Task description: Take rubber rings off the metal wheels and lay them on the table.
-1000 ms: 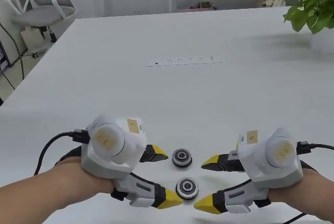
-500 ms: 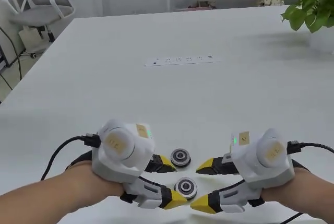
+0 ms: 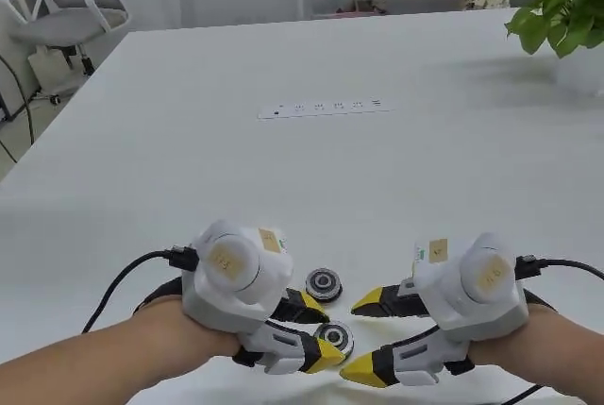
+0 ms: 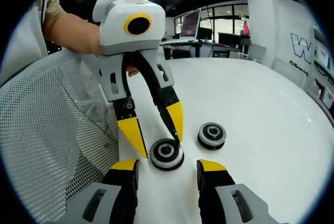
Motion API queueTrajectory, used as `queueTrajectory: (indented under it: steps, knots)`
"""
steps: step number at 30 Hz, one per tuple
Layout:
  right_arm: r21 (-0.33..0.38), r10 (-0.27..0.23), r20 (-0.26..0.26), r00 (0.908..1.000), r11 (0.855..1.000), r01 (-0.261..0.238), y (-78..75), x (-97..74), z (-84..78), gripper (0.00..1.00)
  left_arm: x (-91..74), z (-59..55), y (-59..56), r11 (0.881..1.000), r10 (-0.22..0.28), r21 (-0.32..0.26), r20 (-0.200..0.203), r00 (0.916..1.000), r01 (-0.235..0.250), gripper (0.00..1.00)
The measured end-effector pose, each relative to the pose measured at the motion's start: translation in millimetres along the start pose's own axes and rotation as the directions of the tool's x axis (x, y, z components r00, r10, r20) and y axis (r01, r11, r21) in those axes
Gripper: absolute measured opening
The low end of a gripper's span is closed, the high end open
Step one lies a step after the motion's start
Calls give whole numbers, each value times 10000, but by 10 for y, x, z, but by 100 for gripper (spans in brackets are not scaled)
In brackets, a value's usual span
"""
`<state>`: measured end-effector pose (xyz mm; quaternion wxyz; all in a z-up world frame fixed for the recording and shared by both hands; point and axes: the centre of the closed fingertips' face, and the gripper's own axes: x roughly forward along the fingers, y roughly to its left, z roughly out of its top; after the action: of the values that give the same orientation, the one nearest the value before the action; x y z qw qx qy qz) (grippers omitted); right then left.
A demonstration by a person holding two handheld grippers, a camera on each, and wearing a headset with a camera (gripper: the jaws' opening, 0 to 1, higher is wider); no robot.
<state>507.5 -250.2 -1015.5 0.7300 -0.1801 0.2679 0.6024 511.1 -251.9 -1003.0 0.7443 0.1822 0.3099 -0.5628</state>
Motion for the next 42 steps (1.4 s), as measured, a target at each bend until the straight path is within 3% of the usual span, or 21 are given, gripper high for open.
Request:
queueTrajectory:
  steps: [7, 11, 19, 34, 42]
  knots:
    - [2, 57, -25, 10000, 10000, -57, 10, 12, -13, 43, 11, -20, 4, 9991, 184, 378, -44, 9998, -183, 21]
    - [-18, 64, -10, 10000, 10000, -64, 8, 19, -9, 43, 12, -28, -12, 9954, 291, 920, -156, 9995, -275, 20]
    - [20, 76, 77, 9999, 10000, -76, 3, 24, 7, 42, 18, -27, 35, 9954, 412, 872, -111, 9991, -401, 14]
    - [589, 245, 438, 9987, 9979, -271, -21, 78, 21, 34, 17, -28, 42, 9962, 528, 692, 29, 9986, -529, 14]
    - [203, 490, 245, 9985, 9986, -495, 26, 142, -3, 30, 17, -27, 37, 9961, 598, 641, 22, 9982, -598, 14]
